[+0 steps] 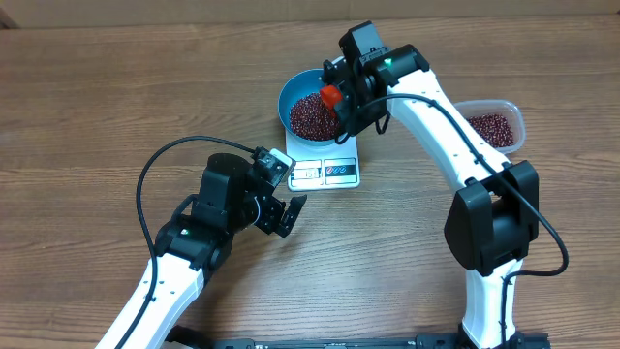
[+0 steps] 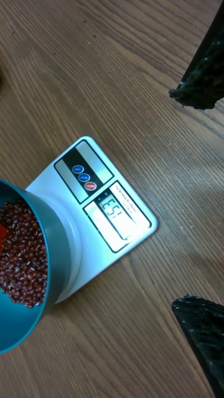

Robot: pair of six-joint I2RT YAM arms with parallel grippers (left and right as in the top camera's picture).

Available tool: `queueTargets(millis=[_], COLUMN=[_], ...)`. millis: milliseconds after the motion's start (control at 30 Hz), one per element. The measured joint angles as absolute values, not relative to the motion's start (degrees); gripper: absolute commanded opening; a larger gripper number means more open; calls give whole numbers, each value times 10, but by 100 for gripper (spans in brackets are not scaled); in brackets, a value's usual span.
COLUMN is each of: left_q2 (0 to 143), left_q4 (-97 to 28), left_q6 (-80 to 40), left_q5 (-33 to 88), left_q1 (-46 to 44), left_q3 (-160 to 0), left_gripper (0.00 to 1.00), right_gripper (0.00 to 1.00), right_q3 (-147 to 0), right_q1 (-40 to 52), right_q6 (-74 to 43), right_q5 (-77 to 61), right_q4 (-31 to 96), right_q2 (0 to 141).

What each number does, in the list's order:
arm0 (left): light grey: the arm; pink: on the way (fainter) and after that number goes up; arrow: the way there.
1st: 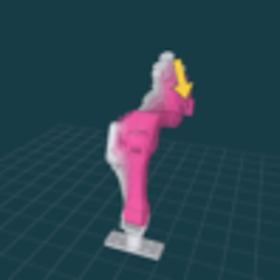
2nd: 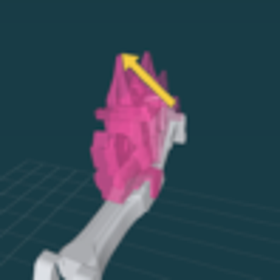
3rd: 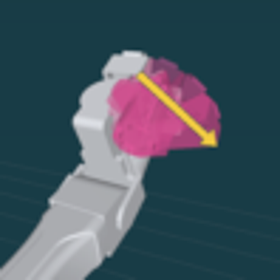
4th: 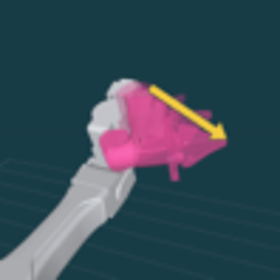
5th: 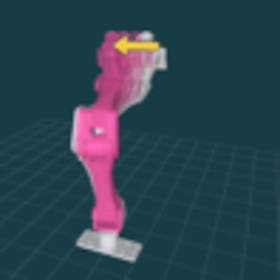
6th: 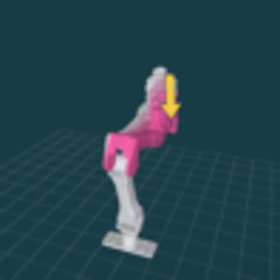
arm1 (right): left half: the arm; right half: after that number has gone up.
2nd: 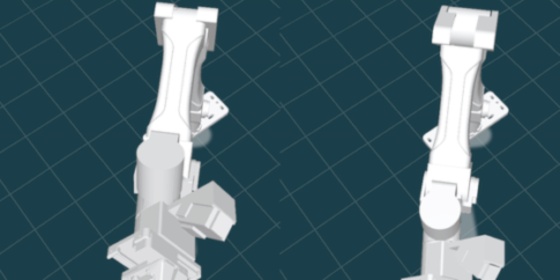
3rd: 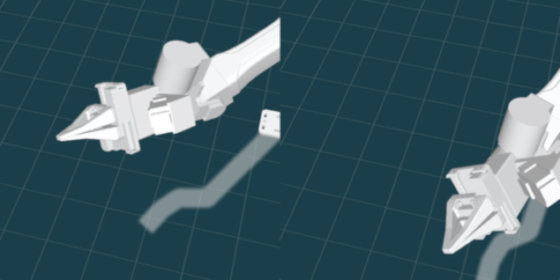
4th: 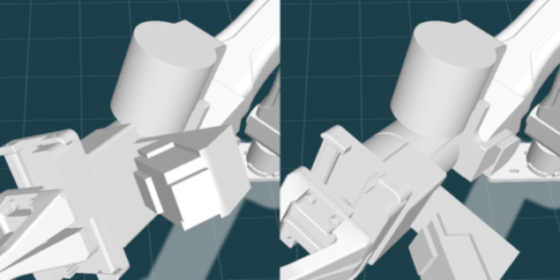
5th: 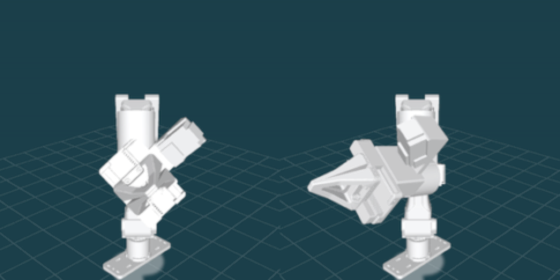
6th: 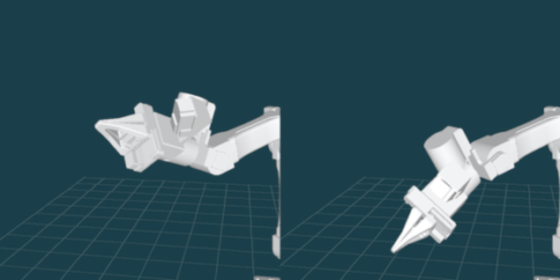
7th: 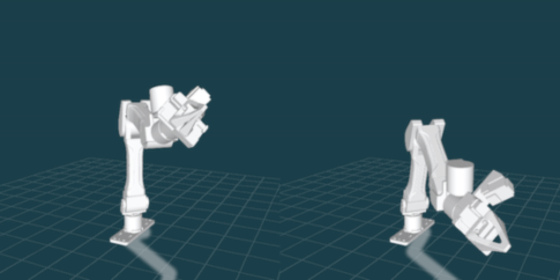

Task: Scoop item into bowl and weigh 150g on scale
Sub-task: 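Dip the scoop into the blue bowl and scoop out beans, then lift the scoop of beans and hold it above the bowl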

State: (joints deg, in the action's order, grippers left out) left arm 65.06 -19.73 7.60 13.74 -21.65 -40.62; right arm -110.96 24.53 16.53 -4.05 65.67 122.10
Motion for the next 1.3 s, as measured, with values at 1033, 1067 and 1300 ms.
queueTargets(millis=[1033, 1067, 1300], left_q2=[651, 651, 651], left_q4=[-197, -197, -197], left_q6=[76, 76, 76], left_q5=[137, 137, 137], left_q1=[-216, -216, -216], left_q3=[-406, -406, -406], left_gripper=[100, 100, 100], right_gripper=[4, 4, 4], right_q3=[-1110, -1110, -1110], right_q1=[183, 175, 129], right_q6=[165, 165, 170], right_q5=[-287, -299, -373], right_q4=[695, 696, 715], right_q2=[1221, 1221, 1221])
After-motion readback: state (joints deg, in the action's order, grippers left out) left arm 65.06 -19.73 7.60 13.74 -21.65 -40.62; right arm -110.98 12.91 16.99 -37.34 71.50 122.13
